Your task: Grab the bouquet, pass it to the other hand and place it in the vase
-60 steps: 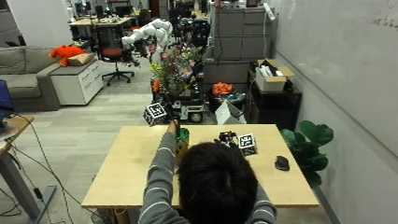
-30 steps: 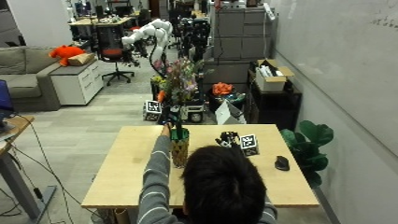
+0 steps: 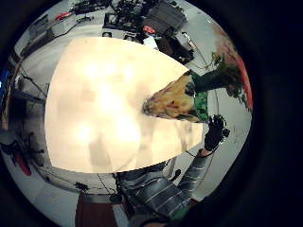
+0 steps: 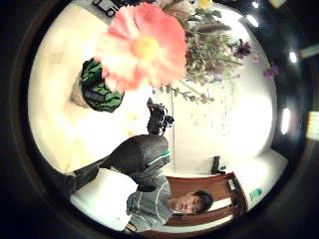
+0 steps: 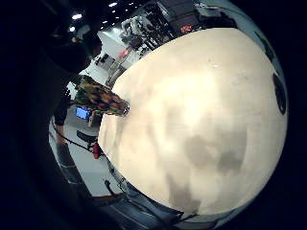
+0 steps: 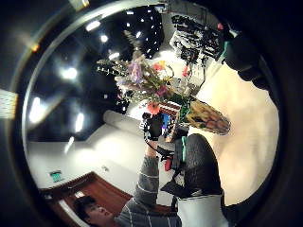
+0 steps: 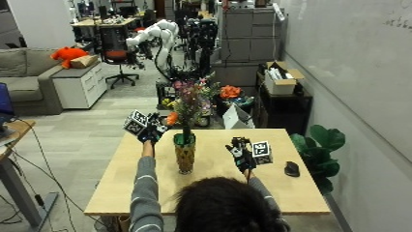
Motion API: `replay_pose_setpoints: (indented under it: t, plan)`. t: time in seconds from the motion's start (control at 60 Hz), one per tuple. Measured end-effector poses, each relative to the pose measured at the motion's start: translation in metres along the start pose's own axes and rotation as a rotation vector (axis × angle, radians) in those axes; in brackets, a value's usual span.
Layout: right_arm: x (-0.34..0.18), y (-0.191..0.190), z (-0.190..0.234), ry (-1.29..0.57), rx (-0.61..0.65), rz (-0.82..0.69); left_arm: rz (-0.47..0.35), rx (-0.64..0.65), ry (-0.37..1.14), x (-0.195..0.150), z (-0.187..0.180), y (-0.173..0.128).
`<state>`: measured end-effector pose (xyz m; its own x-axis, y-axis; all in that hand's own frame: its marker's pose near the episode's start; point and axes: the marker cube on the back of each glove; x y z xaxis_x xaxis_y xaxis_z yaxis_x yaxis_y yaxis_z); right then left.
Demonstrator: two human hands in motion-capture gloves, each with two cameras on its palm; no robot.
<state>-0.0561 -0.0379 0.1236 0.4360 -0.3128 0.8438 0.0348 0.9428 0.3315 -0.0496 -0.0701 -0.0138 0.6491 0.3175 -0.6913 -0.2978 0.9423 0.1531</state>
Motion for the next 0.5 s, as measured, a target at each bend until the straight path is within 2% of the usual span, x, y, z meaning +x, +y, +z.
replay_pose_setpoints:
  t: [0.083, 0.133, 0.167, 0.2, 0.267, 0.417, 0.5]
  plan:
    - [-0.001, 0.002, -0.010, 0.063, 0.024, 0.026, -0.127, 0.116, -0.091, 0.002, -0.012, 0.003]
    - [0.002, -0.003, -0.019, 0.133, 0.064, -0.013, -0.239, 0.150, -0.119, -0.027, -0.019, -0.011]
    - [0.008, -0.008, -0.022, 0.159, 0.080, -0.021, -0.284, 0.173, -0.133, -0.041, -0.023, -0.018]
    - [0.018, -0.017, -0.018, 0.114, 0.066, -0.001, -0.284, 0.195, -0.143, -0.039, -0.028, -0.016]
    - [0.015, -0.026, -0.006, -0.090, 0.005, -0.028, -0.325, 0.189, -0.136, -0.036, -0.036, -0.011]
    - [0.010, -0.032, -0.010, -0.090, 0.015, -0.066, -0.314, 0.231, -0.114, -0.036, -0.049, -0.008]
    - [-0.003, -0.025, -0.011, -0.111, 0.005, -0.026, -0.314, 0.235, -0.111, -0.044, -0.050, -0.010]
